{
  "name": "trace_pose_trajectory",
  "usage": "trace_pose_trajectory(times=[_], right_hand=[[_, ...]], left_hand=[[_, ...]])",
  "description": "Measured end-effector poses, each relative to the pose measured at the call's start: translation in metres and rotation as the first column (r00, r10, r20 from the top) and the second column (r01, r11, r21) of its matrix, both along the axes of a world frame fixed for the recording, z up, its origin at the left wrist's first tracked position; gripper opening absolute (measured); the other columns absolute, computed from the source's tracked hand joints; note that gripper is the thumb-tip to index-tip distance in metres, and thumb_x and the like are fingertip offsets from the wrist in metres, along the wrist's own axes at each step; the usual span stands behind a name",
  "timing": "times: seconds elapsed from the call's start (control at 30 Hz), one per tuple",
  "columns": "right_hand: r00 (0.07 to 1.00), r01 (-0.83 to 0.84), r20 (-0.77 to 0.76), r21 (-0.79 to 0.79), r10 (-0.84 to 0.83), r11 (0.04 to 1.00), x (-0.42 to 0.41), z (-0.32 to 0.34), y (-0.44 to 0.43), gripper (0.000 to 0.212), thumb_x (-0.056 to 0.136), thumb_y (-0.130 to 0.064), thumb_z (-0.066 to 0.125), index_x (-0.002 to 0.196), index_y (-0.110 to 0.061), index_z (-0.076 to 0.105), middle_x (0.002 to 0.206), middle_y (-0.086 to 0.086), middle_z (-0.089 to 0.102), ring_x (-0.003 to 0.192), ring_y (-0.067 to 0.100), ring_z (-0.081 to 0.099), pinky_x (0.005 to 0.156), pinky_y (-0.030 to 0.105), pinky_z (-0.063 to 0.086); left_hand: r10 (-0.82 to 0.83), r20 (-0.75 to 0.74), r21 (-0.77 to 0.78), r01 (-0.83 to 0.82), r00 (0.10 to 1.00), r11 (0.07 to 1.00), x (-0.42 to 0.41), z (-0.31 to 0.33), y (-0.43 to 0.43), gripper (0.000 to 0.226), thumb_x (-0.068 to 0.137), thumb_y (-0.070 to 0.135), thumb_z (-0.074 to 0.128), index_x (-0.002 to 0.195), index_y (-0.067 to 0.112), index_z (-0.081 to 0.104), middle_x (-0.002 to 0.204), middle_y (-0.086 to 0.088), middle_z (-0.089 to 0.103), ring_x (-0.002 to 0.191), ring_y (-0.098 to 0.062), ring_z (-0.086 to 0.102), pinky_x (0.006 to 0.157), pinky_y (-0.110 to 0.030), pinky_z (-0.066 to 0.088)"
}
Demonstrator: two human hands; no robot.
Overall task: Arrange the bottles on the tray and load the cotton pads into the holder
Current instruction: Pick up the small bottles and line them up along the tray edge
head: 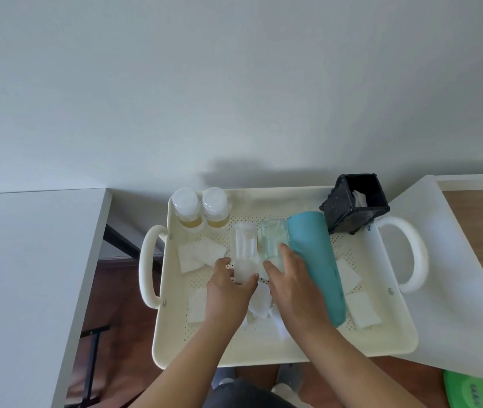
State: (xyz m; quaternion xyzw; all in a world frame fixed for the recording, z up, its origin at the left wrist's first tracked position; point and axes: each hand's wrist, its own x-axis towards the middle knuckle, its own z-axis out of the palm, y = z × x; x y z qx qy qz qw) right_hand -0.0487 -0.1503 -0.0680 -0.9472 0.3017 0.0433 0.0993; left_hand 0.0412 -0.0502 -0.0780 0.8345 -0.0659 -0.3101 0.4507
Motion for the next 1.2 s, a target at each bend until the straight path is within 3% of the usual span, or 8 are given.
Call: trace_pose_trajectory(times=[0.13,0.2,0.33,0.5,0.73,0.87,1.03,1.2], right_hand=[[0.999,-0.03,-0.02,0.012,0.03,0.999,0.002,-0.007,-0.001,0.044,0.082,-0.007,0.071,0.121,-0.023,0.058,0.152,0.012,0.029,0.136,0.033,0.036,0.077,0.032,0.056],[1.0,-0.016,0.008,0.025,0.016,1.0,0.002,-0.009,-0.002,0.042,0.084,-0.007,0.069,0.119,-0.024,0.057,0.153,0.011,0.026,0.133,0.033,0.037,0.072,0.031,0.057],[0.994,0.042,0.1,0.093,-0.051,0.995,0.001,-0.011,-0.006,0.034,0.082,-0.006,0.07,0.111,-0.021,0.059,0.15,0.012,0.029,0.113,0.03,0.05,0.068,0.031,0.057],[0.969,0.075,0.222,0.142,-0.105,0.987,0.0,-0.012,-0.007,0.022,0.088,-0.009,0.063,0.108,-0.018,0.063,0.149,0.012,0.034,0.111,0.031,0.051,0.076,0.036,0.057],[0.965,0.058,0.243,0.145,-0.093,0.988,0.002,-0.005,-0.009,0.026,0.08,-0.009,0.073,0.104,-0.017,0.066,0.144,0.012,0.045,0.099,0.03,0.056,0.078,0.037,0.056],[0.951,0.082,0.29,0.092,-0.105,0.992,0.005,0.003,-0.013,0.026,0.074,-0.001,0.076,0.094,-0.014,0.067,0.13,0.015,0.056,0.082,0.028,0.055,0.063,0.037,0.056],[0.93,0.08,0.352,0.099,-0.11,0.992,0.014,0.02,-0.032,0.033,0.078,-0.003,0.068,0.108,-0.018,0.067,0.127,0.006,0.056,0.097,0.027,0.052,0.063,0.035,0.055],[0.92,-0.038,0.389,0.178,-0.035,0.983,0.027,0.031,-0.062,0.04,0.087,-0.015,0.059,0.126,-0.024,0.056,0.133,-0.005,0.05,0.112,0.019,0.042,0.087,0.023,0.04]], left_hand=[[0.03,0.038,-0.022,-0.03,0.999,0.999,0.0,0.002,0.001,0.057,0.078,0.027,0.076,0.127,0.022,0.047,0.096,0.015,0.056,0.077,-0.001,0.063,0.055,-0.009,0.043],[0.024,0.07,-0.031,-0.021,0.997,0.999,0.001,0.002,0.002,0.053,0.077,0.025,0.076,0.123,0.025,0.048,0.098,0.013,0.055,0.078,-0.005,0.063,0.058,-0.01,0.043],[0.003,0.136,-0.035,0.002,0.991,0.999,0.001,0.003,0.003,0.049,0.077,0.025,0.075,0.118,0.028,0.048,0.108,0.006,0.051,0.082,-0.008,0.061,0.064,-0.013,0.044],[0.009,0.185,-0.06,0.002,0.983,0.998,0.0,0.011,0.002,0.048,0.078,0.028,0.076,0.118,0.026,0.05,0.106,0.01,0.05,0.08,-0.005,0.06,0.065,-0.012,0.044],[0.016,0.245,-0.03,-0.009,0.969,0.999,0.011,0.03,-0.004,0.044,0.079,0.038,0.072,0.116,0.022,0.053,0.101,0.017,0.05,0.076,-0.007,0.059,0.066,-0.017,0.045],[0.015,0.283,-0.028,-0.008,0.959,1.0,0.019,0.04,-0.011,0.045,0.081,0.039,0.07,0.118,0.019,0.055,0.112,0.013,0.052,0.08,-0.012,0.061,0.068,-0.02,0.045],[-0.067,0.401,0.002,0.072,0.914,0.997,0.034,0.054,-0.024,0.04,0.085,0.04,0.067,0.119,0.023,0.056,0.113,0.006,0.058,0.084,-0.012,0.057,0.069,-0.018,0.039],[-0.219,0.479,0.141,0.172,0.85,0.975,0.053,0.065,-0.045,0.045,0.087,0.041,0.066,0.125,0.018,0.058,0.118,-0.004,0.062,0.096,-0.019,0.062,0.076,-0.025,0.04]])
